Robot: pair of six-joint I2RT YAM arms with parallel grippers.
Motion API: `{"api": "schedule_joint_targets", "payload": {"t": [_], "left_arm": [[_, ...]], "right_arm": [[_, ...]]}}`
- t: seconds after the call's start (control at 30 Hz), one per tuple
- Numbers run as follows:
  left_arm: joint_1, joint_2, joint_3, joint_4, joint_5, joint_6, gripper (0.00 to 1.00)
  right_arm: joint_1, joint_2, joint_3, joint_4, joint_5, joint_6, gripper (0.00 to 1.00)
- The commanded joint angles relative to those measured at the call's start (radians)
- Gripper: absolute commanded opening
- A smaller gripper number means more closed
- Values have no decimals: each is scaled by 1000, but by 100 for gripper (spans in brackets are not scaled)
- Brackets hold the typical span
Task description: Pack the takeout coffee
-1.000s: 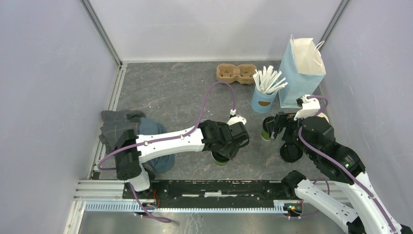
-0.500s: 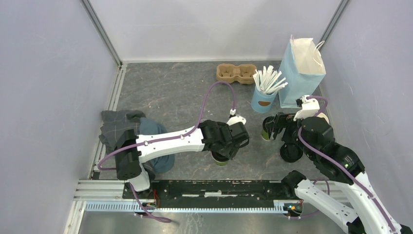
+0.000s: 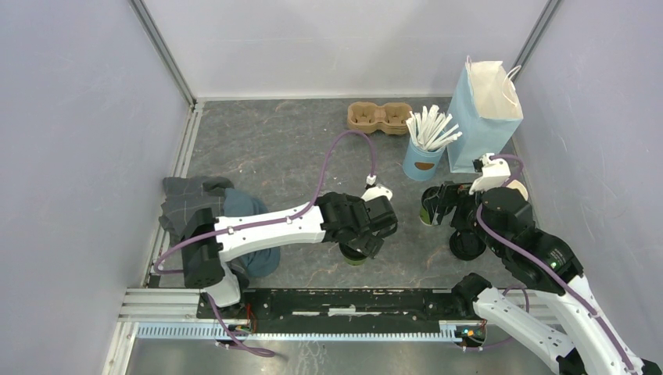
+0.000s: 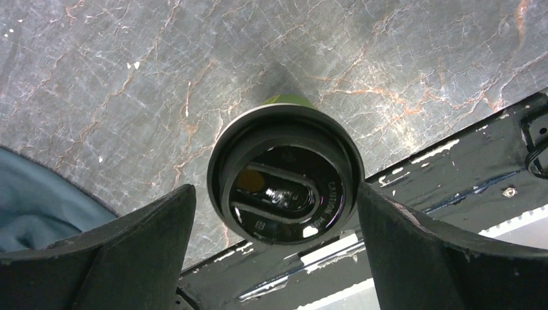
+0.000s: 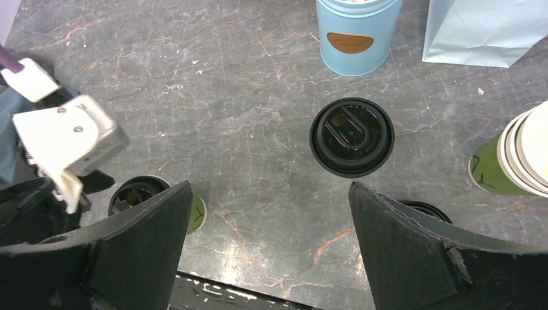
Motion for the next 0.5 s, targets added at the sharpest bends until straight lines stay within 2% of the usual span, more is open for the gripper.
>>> {"api": "schedule_joint_targets", "payload": {"t": [0.0, 0.13, 0.23, 0.4, 0.47], "left_arm": [[-4, -82, 66, -61, 4, -13, 100], [27, -159, 50, -73, 46, -51, 100], [94, -242, -14, -34, 135, -68, 96], [309, -415, -249, 153, 480, -94, 85], [399, -460, -335, 239, 602, -125, 81]], "right_arm": [[0, 0, -24, 41, -11, 11, 98], [1, 8, -79, 86, -67, 12, 98], [1, 38, -168, 170, -221, -1, 98], [-2, 152, -307, 382, -599, 22, 87], [-4, 175, -341, 460, -681, 46, 85]]}}
